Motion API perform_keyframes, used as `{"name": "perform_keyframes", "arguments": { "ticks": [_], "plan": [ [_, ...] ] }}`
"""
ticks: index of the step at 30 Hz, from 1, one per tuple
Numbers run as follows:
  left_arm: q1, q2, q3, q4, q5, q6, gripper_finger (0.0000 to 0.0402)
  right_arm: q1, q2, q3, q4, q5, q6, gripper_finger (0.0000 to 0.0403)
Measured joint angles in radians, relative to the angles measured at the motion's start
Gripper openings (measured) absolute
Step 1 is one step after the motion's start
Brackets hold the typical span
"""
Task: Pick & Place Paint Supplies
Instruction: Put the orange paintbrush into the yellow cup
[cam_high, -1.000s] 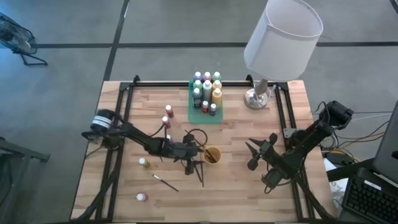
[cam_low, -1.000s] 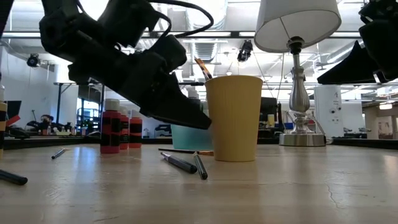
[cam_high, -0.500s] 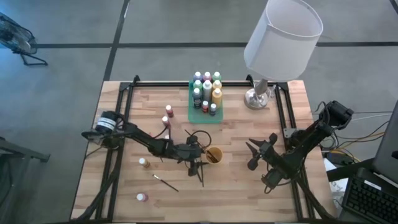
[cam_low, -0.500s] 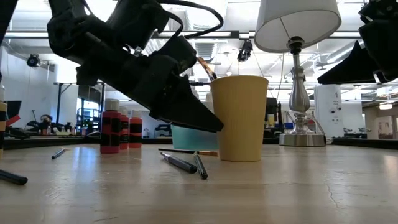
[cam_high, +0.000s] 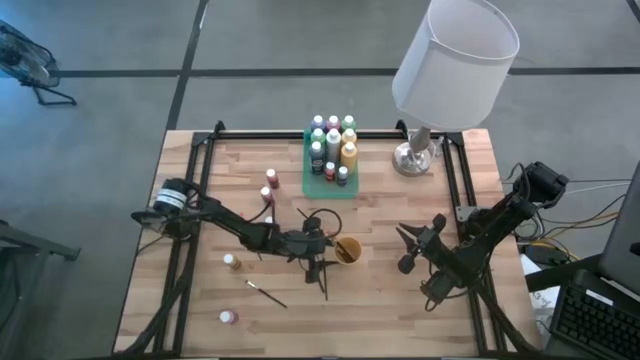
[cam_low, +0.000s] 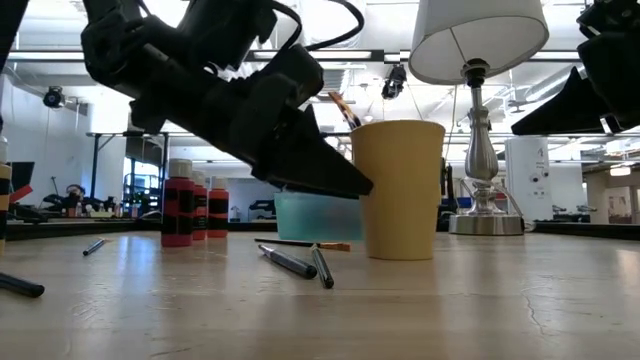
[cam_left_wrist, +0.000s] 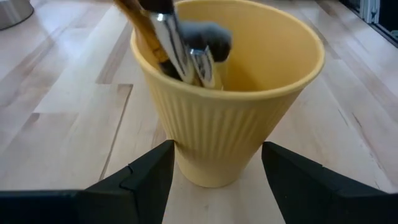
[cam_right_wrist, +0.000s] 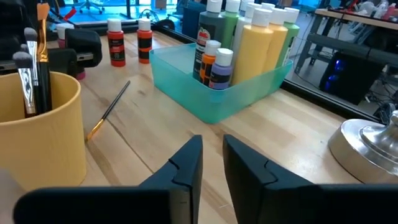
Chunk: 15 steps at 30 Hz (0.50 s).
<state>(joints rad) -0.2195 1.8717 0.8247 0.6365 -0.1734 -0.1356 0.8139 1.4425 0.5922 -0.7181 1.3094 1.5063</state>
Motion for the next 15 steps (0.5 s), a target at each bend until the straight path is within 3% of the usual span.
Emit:
{"name": "perform_keyframes", "arguments": {
  "ticks": [15],
  "plan": [
    [0.002,0.000,0.026,0.000,0.000,0.019,0.0248,0.000,0.000,0.000,-0.001,-0.002,-0.009,0.0107]
  ]
}}
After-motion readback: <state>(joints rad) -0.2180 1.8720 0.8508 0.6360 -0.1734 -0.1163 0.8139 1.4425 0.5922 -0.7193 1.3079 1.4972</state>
